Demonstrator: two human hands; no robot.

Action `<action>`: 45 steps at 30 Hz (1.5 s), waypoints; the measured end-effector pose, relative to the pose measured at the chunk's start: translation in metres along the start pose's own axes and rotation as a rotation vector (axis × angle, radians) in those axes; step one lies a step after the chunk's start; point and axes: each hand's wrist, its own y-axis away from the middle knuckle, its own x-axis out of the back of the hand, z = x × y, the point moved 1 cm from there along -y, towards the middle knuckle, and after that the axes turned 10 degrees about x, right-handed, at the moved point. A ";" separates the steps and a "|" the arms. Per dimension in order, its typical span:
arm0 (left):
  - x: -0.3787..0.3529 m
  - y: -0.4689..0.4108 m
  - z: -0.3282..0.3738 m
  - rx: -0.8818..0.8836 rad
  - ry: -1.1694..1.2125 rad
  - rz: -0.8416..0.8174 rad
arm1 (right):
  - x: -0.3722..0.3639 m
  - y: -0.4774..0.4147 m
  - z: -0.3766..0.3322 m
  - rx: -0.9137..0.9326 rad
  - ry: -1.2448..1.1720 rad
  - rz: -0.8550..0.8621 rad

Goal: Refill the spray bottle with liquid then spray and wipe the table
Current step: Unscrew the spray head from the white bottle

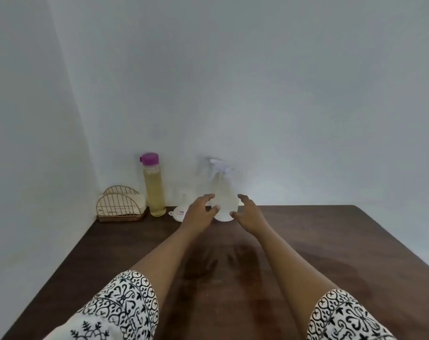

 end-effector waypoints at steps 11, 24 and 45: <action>-0.049 -0.057 -0.014 0.144 0.241 -0.011 | -0.027 -0.060 0.051 0.034 -0.110 -0.064; -0.020 0.064 -0.018 0.171 0.268 -0.093 | -0.022 0.064 0.002 0.082 -0.097 -0.042; 0.000 0.256 -0.029 0.127 0.484 -0.129 | -0.016 0.265 -0.063 0.072 0.022 0.006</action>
